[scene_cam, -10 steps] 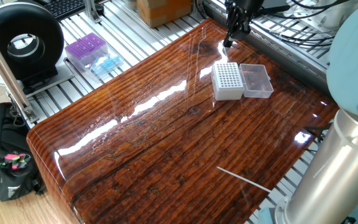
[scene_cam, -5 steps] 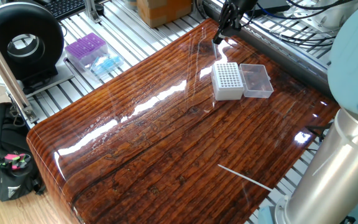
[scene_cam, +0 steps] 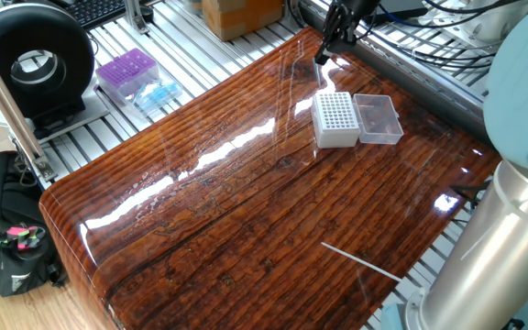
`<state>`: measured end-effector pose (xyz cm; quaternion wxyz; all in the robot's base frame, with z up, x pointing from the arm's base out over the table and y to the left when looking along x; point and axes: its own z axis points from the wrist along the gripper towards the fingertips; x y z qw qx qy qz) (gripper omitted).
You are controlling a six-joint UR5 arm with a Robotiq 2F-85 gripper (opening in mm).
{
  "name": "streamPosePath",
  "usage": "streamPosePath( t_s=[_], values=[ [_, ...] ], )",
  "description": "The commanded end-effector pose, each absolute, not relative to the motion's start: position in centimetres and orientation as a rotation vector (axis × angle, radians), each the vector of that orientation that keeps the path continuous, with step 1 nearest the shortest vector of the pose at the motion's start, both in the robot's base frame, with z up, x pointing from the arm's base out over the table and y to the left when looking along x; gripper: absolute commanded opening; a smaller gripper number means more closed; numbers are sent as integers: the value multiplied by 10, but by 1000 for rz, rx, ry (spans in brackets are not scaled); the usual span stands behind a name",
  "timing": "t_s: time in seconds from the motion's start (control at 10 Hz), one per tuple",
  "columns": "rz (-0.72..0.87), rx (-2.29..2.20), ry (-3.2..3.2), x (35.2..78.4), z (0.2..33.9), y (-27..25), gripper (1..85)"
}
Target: Insert a medium pipette tip into the holder for medium pipette tips
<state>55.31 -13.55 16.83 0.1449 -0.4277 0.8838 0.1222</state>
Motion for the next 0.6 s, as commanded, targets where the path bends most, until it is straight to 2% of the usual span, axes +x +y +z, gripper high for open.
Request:
streamPosePath(
  t_s=[0.0, 0.5],
  values=[
    [324, -1233, 2562, 553, 167, -142, 10],
    [311, -1190, 2606, 551, 164, -144, 10]
  ],
)
